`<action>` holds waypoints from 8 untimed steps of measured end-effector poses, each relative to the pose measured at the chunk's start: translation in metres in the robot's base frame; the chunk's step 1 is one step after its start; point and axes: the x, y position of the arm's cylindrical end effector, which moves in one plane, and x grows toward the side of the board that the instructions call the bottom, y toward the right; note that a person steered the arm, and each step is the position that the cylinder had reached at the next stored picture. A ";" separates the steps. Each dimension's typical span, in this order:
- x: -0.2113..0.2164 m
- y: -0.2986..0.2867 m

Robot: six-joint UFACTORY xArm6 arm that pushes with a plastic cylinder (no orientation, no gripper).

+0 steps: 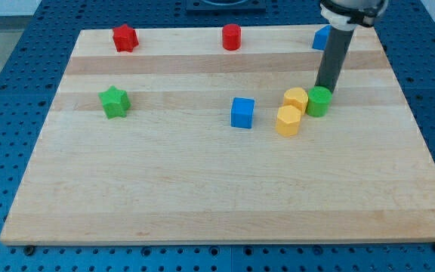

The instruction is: Slide the yellow hexagon along with yellow heart right a bit

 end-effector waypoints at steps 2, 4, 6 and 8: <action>0.049 0.000; 0.064 -0.009; 0.078 -0.013; 0.102 -0.022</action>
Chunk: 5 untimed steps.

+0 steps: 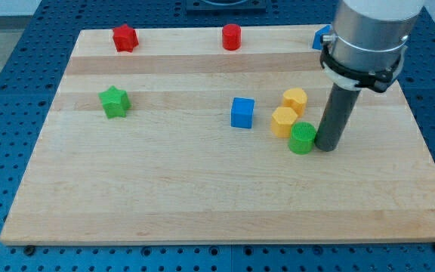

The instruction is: Slide the yellow hexagon along with yellow heart right a bit

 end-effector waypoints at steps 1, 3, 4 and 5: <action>-0.001 -0.012; -0.008 -0.024; -0.008 -0.050; -0.008 -0.074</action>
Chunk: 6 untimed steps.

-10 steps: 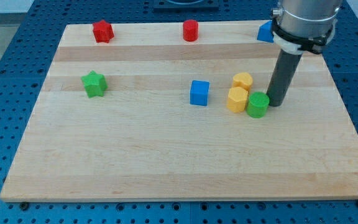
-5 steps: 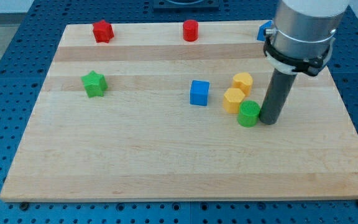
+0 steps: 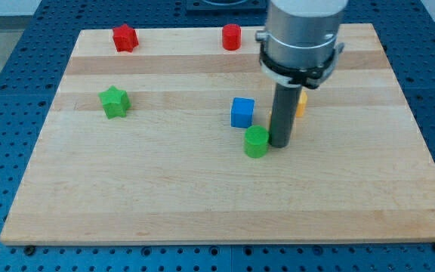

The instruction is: Slide the yellow hexagon along with yellow heart right a bit

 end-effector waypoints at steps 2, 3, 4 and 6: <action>-0.008 -0.011; -0.025 -0.011; -0.032 -0.006; -0.032 0.036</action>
